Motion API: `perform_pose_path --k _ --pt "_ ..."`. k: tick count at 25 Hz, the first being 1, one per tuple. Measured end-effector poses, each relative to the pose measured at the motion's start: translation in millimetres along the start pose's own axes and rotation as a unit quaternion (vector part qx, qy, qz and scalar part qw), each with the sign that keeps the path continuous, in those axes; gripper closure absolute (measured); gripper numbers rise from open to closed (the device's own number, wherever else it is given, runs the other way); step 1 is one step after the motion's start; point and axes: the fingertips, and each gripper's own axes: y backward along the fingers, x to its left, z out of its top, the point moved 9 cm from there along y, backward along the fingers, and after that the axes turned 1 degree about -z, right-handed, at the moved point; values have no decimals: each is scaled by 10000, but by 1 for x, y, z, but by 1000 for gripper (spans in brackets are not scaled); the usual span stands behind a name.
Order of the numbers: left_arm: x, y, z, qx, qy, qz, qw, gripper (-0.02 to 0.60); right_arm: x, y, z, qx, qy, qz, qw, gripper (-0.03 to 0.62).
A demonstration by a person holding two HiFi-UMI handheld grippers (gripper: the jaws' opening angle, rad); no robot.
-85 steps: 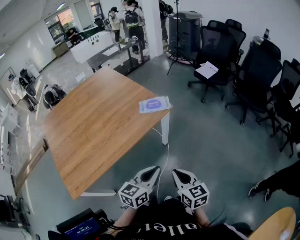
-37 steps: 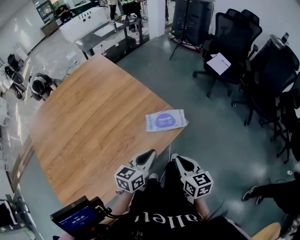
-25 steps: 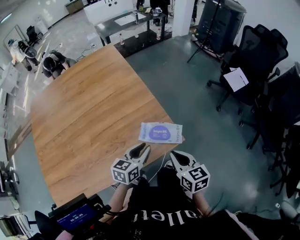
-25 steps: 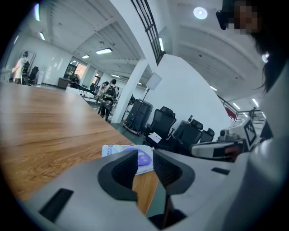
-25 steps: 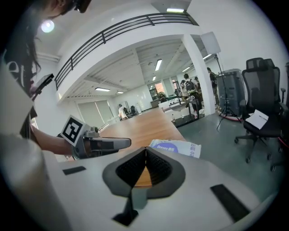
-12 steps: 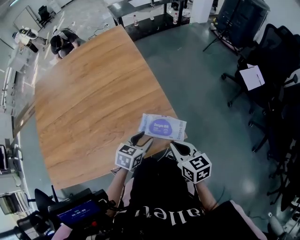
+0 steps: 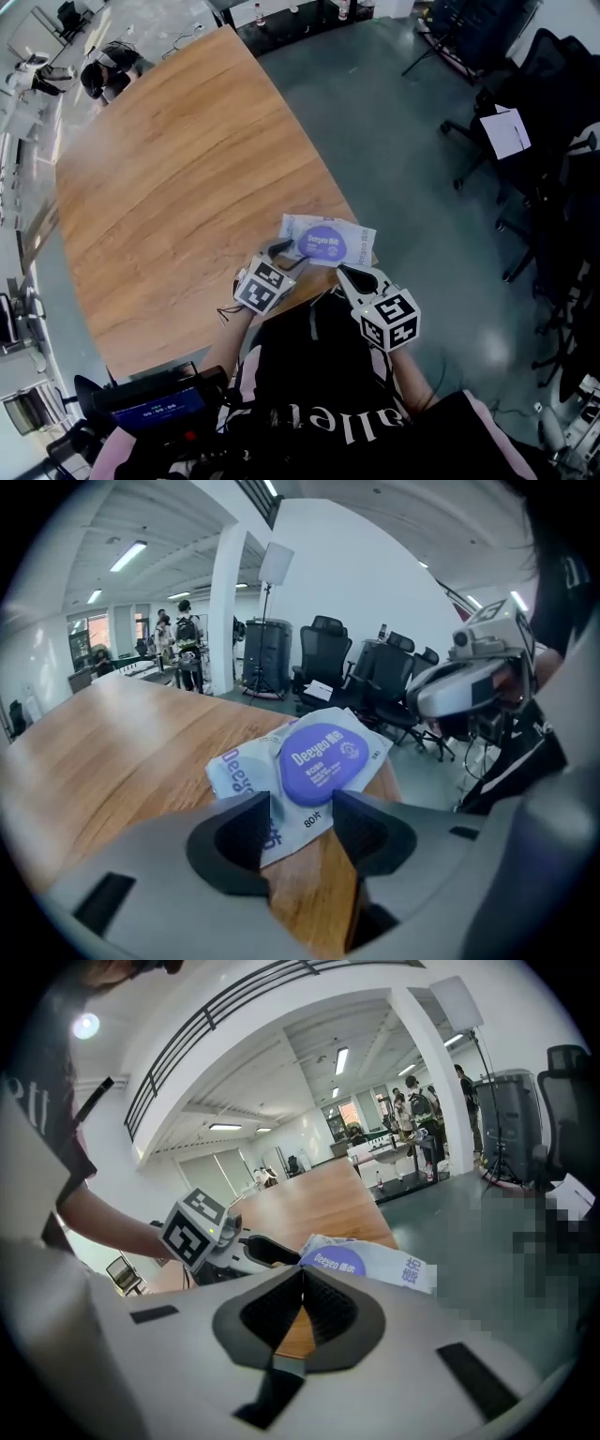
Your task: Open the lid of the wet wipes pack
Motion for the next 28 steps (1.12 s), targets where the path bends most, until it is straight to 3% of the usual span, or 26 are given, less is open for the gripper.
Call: perform_pose_path --k 4,10,12,14,16,21,25,28 --pt "2 0 1 81 -269 -233 9993 387 2 -8 6 179 546 -77 9983 583" --pt "6 0 4 278 -758 -454 9957 387 9 -32 13 554 1688 -120 9840 583" --pt "3 -3 3 424 -1101 -463 9919 387 12 -39 10 841 2273 -41 9702 583" --pt "3 -7 1 485 -1199 -470 9905 387 15 -50 6 1159 2950 81 9484 579" --pt "5 -9 0 411 -1071 -526 9920 387 17 -60 1 1385 3426 167 9290 492" --pt "3 -11 0 325 -944 -611 9931 387 14 -77 -3 1606 3990 207 9025 476" --pt "7 -10 -4 261 -963 -633 9930 387 17 -90 -8 1725 4804 132 8598 476" --pt "2 -12 -5 204 -1014 -621 9927 387 16 -87 -11 1654 5037 198 8477 476"
